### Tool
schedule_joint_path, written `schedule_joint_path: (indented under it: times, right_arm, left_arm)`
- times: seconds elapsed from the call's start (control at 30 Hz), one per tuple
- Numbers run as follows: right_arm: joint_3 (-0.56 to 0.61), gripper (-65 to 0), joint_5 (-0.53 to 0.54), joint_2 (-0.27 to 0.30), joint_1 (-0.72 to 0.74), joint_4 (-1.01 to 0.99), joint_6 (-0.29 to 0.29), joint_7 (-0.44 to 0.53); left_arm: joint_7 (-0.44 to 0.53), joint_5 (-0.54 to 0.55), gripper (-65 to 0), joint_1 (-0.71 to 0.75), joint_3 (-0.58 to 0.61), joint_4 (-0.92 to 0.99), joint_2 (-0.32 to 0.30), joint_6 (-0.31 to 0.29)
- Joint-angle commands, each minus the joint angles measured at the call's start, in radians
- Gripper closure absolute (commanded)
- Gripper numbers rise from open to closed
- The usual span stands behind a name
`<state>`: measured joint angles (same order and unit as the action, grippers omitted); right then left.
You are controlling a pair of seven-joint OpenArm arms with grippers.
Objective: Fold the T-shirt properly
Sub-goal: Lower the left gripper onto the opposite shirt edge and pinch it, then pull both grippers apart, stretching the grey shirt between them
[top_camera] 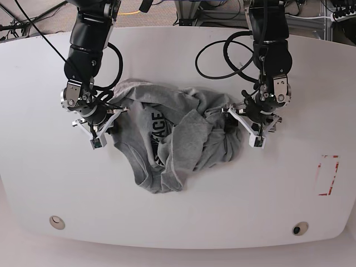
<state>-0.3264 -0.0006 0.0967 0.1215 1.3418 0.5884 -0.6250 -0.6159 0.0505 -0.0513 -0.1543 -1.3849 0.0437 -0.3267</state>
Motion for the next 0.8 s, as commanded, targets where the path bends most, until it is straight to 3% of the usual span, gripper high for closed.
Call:
schedule_joint_path:
  times: [0.0,0.07,0.17,0.4,0.57,0.77]
  right_arm:
    - [-0.001,0.0,0.006,0.008,0.019,0.021,0.005,0.018]
    - [0.0,0.0,0.006,0.008,0.017,0.023,0.005,0.018]
    - [0.0,0.0,0.006,0.007,0.014,0.044,0.005,0.018]
    - [0.003,0.0,0.006,0.005,0.0,0.12,0.003,0.015]
    - [0.003,0.0,0.011,0.004,0.004,0.196,0.008,-0.065]
    - [0.005,0.0,0.007,0.004,0.025,0.295,0.008,-0.092]
  left_arm:
    - [-0.048,-0.002,-28.5,0.001,0.003,0.003,0.003,-0.001]
    - [-0.048,-0.002,-13.1,0.001,0.003,-0.001,0.003,-0.001]
    - [-0.049,-0.004,0.0,0.001,0.003,-0.003,-0.001,-0.001]
    - [-0.049,0.001,-0.7,0.008,0.003,-0.038,-0.038,-0.002]
    - [-0.049,0.001,-0.8,0.054,0.002,-0.139,-0.048,-0.005]
    - [-0.055,0.001,-0.8,0.09,-0.001,-0.284,-0.081,-0.096]
